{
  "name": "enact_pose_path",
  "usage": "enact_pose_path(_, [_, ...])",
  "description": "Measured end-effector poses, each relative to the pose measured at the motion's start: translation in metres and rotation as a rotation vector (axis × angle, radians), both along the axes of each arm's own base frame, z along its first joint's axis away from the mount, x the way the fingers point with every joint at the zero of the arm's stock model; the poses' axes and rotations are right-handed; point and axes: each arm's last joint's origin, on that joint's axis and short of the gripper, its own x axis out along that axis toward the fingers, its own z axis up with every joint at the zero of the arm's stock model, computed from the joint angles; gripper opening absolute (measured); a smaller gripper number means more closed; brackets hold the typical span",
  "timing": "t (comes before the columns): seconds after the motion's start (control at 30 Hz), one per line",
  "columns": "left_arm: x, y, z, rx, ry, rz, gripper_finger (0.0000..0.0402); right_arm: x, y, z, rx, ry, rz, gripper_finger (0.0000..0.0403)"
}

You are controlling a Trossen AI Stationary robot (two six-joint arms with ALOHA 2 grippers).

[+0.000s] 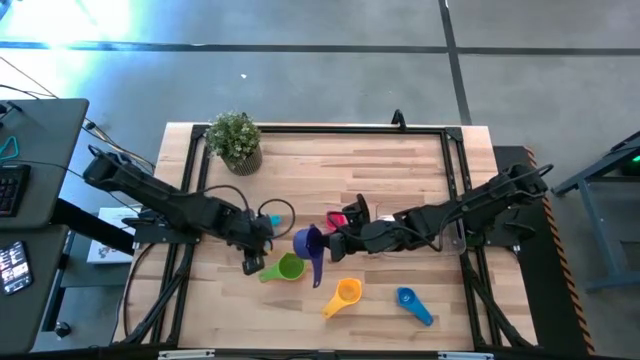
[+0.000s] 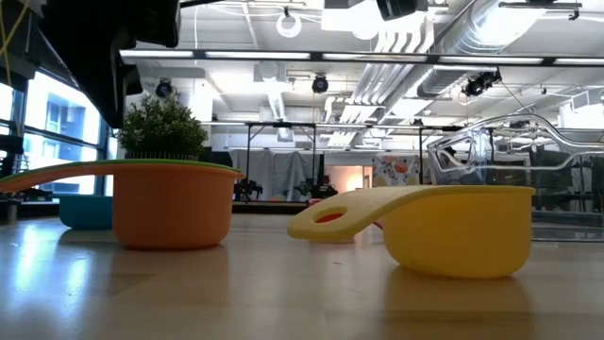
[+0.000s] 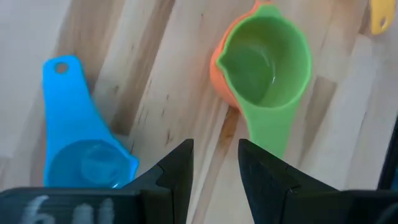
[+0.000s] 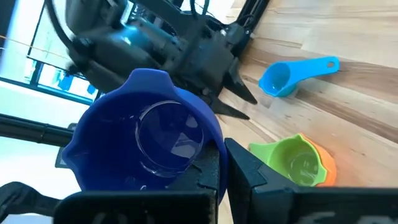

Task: Nest measuring cups in basket
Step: Stack the purple measuring cup on top of the green measuring cup

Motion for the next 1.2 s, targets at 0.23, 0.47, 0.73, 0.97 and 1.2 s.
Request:
enact_pose_path(0.23, [0.009,-0.011,-0.022,0.015,0.087,0.020,0.0115,-0.002,0.005,0.000,0.002,0.001,0.019,0.0000])
enact_pose_path(0.47, [0.017,-0.019,-0.040,0.020,0.123,0.056,0.0115,-0.004,0.011,0.000,0.002,0.000,0.036,0.0000])
enact_pose_path(0.73, [0.021,-0.026,-0.056,0.021,0.176,0.087,0.0115,-0.004,0.013,0.000,0.002,-0.007,0.036,0.0000])
enact_pose_path(0.97, [0.024,-0.040,-0.056,-0.052,0.126,0.085,0.0115,-0.004,0.013,0.000,0.003,-0.008,0.035,0.0000])
enact_pose_path(1.2, [0.021,-0.052,-0.055,-0.086,0.109,0.099,0.0115,-0.005,0.013,0.001,0.003,-0.009,0.035,0.0000])
